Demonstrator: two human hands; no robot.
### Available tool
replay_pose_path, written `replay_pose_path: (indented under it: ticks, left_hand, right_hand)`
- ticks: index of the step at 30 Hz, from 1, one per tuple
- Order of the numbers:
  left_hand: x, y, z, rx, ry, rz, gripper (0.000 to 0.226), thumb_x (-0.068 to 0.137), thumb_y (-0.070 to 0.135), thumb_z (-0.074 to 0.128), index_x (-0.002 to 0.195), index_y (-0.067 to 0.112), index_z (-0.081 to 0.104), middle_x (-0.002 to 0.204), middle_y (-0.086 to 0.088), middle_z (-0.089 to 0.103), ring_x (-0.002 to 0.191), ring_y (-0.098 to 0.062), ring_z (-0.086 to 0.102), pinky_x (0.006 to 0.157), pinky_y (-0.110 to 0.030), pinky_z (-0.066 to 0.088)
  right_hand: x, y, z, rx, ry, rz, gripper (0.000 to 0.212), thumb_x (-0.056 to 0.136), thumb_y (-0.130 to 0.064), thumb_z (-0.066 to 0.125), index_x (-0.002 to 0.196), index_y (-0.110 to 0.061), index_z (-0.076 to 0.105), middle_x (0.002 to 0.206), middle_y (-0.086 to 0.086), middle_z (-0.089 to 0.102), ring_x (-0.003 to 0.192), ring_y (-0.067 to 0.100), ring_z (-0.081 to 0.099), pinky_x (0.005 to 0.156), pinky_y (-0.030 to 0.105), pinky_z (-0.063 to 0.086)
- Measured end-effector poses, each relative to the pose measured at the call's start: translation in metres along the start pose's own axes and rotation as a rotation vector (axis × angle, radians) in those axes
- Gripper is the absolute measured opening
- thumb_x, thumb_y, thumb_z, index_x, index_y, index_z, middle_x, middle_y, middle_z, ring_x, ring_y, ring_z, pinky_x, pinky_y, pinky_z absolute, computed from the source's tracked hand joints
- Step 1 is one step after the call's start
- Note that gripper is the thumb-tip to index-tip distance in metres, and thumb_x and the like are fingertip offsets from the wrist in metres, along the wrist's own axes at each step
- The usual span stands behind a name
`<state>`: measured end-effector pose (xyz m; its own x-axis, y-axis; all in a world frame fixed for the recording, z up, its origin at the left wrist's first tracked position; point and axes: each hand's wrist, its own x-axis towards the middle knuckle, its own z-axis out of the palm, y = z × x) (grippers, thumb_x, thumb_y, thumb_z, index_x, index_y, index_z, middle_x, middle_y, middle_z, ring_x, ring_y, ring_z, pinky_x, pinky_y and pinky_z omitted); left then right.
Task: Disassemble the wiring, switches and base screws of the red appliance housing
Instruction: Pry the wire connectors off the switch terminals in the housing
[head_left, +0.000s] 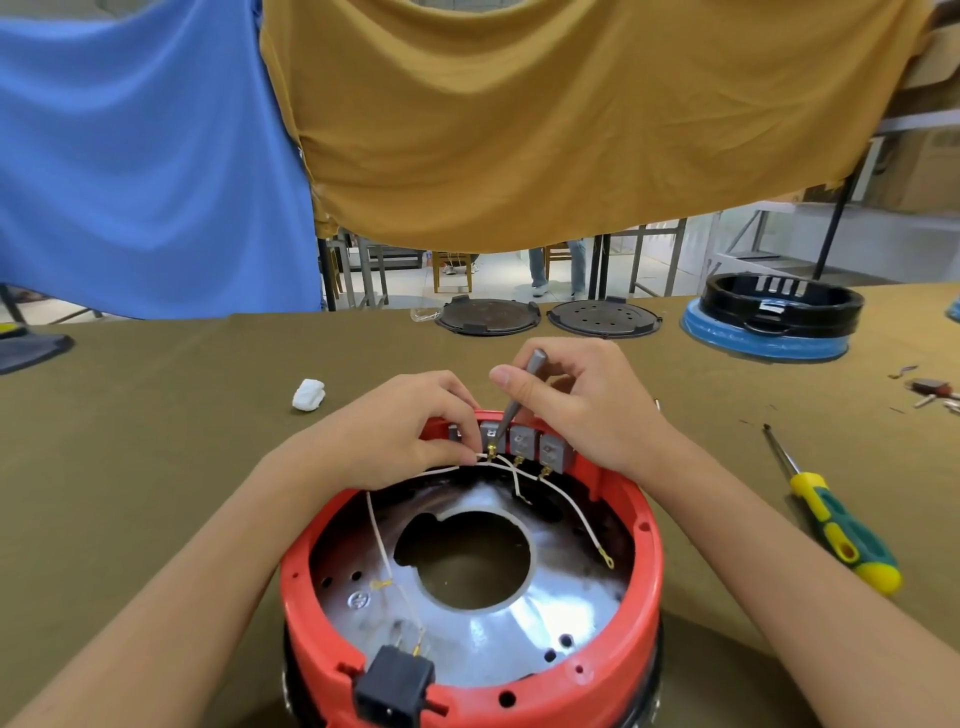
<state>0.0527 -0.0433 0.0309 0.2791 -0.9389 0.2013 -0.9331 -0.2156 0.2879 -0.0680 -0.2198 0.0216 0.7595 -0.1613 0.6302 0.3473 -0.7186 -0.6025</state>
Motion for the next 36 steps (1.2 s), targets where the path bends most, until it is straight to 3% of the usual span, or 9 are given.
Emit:
replay_pose_path:
  ticks: [4, 9, 14, 17, 19, 26, 31, 36]
  left_hand:
    - [0.000, -0.001, -0.001, -0.001, -0.001, 0.004, 0.009, 0.086, 0.031, 0.074, 0.084, 0.039, 0.071, 0.111, 0.018, 0.055, 0.097, 0.011, 0.052, 0.089, -0.009, 0.035]
    - [-0.001, -0.006, -0.004, 0.000, -0.010, -0.006, 0.007, 0.085, 0.033, 0.076, 0.085, 0.040, 0.074, 0.109, 0.020, 0.057, 0.100, 0.008, 0.052, 0.088, -0.010, 0.035]
    - [-0.003, -0.009, -0.006, -0.061, -0.017, -0.019, 0.006, 0.083, 0.034, 0.077, 0.085, 0.040, 0.076, 0.109, 0.021, 0.058, 0.101, 0.006, 0.055, 0.095, -0.023, 0.041]
    - [-0.003, -0.009, -0.005, -0.114, -0.005, -0.029, 0.009, 0.082, 0.034, 0.078, 0.082, 0.043, 0.076, 0.109, 0.022, 0.058, 0.102, 0.006, 0.056, 0.098, -0.026, 0.041]
    - [-0.003, -0.010, -0.004, -0.141, 0.000, -0.035, 0.010, 0.081, 0.034, 0.079, 0.081, 0.043, 0.076, 0.109, 0.021, 0.059, 0.102, 0.006, 0.056, 0.098, -0.026, 0.042]
    - [-0.003, -0.012, -0.002, -0.133, 0.004, -0.034, 0.013, 0.082, 0.036, 0.078, 0.083, 0.048, 0.074, 0.108, 0.024, 0.057, 0.100, 0.010, 0.054, 0.089, -0.015, 0.037]
    - [-0.003, -0.012, -0.002, -0.122, -0.002, -0.021, 0.015, 0.083, 0.035, 0.077, 0.085, 0.049, 0.074, 0.108, 0.024, 0.056, 0.100, 0.010, 0.054, 0.090, -0.017, 0.038]
    - [-0.002, -0.012, -0.002, -0.137, -0.008, -0.026, 0.014, 0.083, 0.035, 0.077, 0.086, 0.048, 0.075, 0.110, 0.023, 0.056, 0.101, 0.008, 0.054, 0.095, -0.024, 0.041]
  right_hand:
    - [0.001, 0.000, 0.000, -0.016, -0.075, 0.043, 0.031, 0.096, -0.034, 0.065, 0.070, -0.017, 0.069, 0.062, -0.004, 0.067, 0.052, 0.004, 0.053, 0.054, 0.020, 0.042]
    - [0.002, 0.002, -0.004, -0.028, -0.125, 0.052, 0.024, 0.096, -0.023, 0.066, 0.074, -0.013, 0.070, 0.057, -0.021, 0.061, 0.054, -0.003, 0.055, 0.060, 0.008, 0.038]
    - [0.003, -0.001, -0.008, -0.037, -0.140, 0.055, 0.016, 0.092, -0.024, 0.070, 0.078, -0.016, 0.071, 0.071, -0.005, 0.070, 0.067, 0.006, 0.066, 0.068, 0.020, 0.052]
    - [0.003, -0.002, -0.011, 0.055, -0.112, 0.083, 0.019, 0.094, -0.024, 0.068, 0.082, -0.009, 0.070, 0.075, 0.005, 0.073, 0.074, 0.024, 0.071, 0.077, 0.046, 0.058]
    - [0.003, -0.001, -0.010, 0.101, -0.096, 0.089, 0.021, 0.096, -0.022, 0.066, 0.083, -0.005, 0.069, 0.076, 0.009, 0.072, 0.075, 0.027, 0.072, 0.076, 0.053, 0.057]
    - [0.001, 0.001, -0.008, 0.015, -0.107, 0.028, 0.021, 0.095, -0.021, 0.067, 0.079, -0.009, 0.070, 0.071, -0.004, 0.071, 0.068, 0.010, 0.069, 0.071, 0.034, 0.057]
    - [0.001, 0.000, -0.007, -0.046, -0.124, -0.006, 0.019, 0.093, -0.027, 0.069, 0.078, -0.017, 0.072, 0.071, -0.006, 0.070, 0.067, 0.008, 0.064, 0.064, 0.020, 0.048]
    - [0.001, 0.000, -0.006, -0.063, -0.128, -0.006, 0.019, 0.094, -0.031, 0.068, 0.079, -0.019, 0.072, 0.073, -0.003, 0.070, 0.064, 0.019, 0.064, 0.059, 0.040, 0.051]
